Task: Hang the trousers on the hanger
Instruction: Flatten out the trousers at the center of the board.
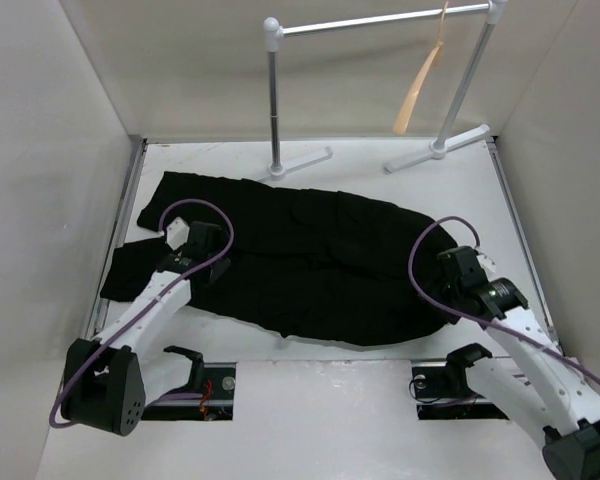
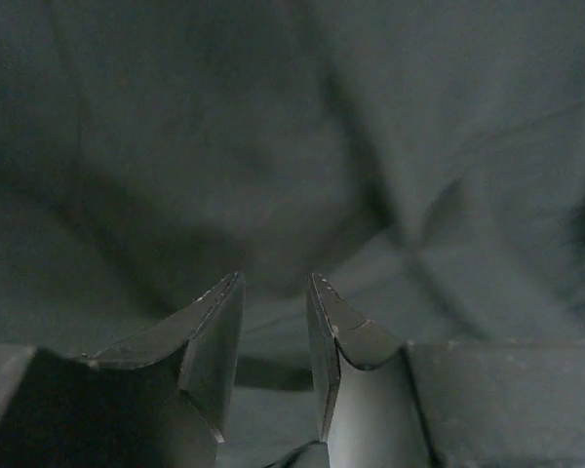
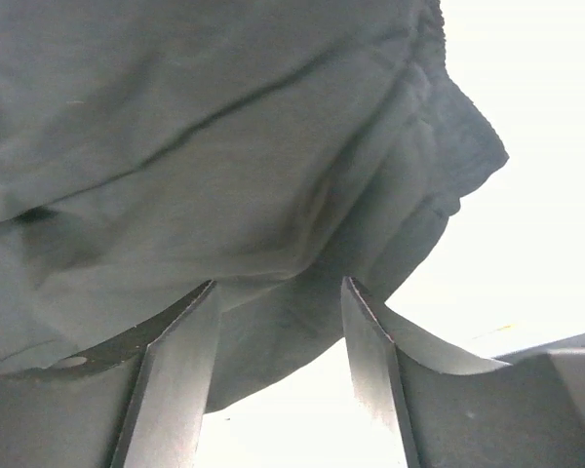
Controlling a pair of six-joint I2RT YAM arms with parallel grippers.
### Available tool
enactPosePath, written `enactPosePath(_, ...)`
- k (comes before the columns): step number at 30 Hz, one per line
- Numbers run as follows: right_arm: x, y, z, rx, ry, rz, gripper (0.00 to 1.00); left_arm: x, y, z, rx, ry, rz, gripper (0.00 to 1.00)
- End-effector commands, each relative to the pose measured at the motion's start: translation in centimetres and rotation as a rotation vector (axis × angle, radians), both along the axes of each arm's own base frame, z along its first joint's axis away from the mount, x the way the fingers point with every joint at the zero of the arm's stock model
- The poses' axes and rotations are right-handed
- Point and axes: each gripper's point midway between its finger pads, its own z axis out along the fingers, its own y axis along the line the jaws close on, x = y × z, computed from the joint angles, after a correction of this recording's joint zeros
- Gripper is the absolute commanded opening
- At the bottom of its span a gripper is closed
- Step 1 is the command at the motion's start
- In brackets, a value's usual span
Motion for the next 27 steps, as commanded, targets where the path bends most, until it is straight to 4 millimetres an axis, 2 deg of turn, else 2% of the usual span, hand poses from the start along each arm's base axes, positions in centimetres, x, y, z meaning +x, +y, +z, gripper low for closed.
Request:
enactPosePath(1,0.2,-0.2,-1.8,-0.023,0.071,-0.053,0.59,-1.2,-0.1,-2.4,-0.02,0.047,0.032,0.29)
enactPosePath(2,0.8,0.0,-2.9,-0.033,0.085,-0.057,0.58,-1.4,-0.3,-3.2,-0.033,0.064,0.023,0.29)
enactPosePath(6,2.9,-0.9,-4.4,-0.052,0.125,-0.117,0.32,-3.0,-0.1,-5.9,-0.062,0.136,0.025,0.29)
enactPosePath(8,3.4,-1.2,-4.4,-0.06,0.129,-0.131,0.19,-4.3,0.7,-7.1,-0.064,0.181,0.053,0.29)
enactPosePath(10,3.5,-1.6,-3.7,-0.062,0.115,-0.142,0.16,-5.6,1.6,-7.7,-0.076,0.207,0.086,0.29)
enactPosePath(11,3.5,-1.6,-3.1,-0.06,0.1,-0.142,0.19,-6.3,2.1,-7.8,-0.081,0.218,0.105,0.29)
enactPosePath(12,3.8,-1.7,-2.0,-0.061,0.068,-0.144,0.26,-6.9,2.5,-7.8,-0.083,0.226,0.121,0.29)
enactPosePath(15,4.7,-1.9,1.7,-0.076,-0.029,-0.098,0.62,-8.1,3.6,-7.1,-0.079,0.216,0.159,0.3)
enactPosePath(17,5.8,-2.4,4.2,-0.088,-0.095,-0.058,0.71,-8.3,4.0,-6.2,-0.086,0.191,0.173,0.3)
enactPosePath(20,8.1,-4.7,6.3,-0.128,-0.144,-0.076,0.74,-7.4,3.7,-4.5,-0.096,0.147,0.156,0.32)
enactPosePath(22,10.4,-6.4,6.6,-0.118,-0.166,-0.112,0.68,-6.3,2.4,-3.1,-0.11,0.116,0.1,0.34)
enactPosePath(24,12.9,-8.1,6.0,-0.093,-0.169,-0.144,0.62,-5.4,0.6,-1.9,-0.115,0.096,0.026,0.35)
enactPosePath(27,15.5,-10.7,4.2,-0.096,-0.132,-0.207,0.64,-4.4,-2.3,-0.2,-0.115,0.06,-0.088,0.36)
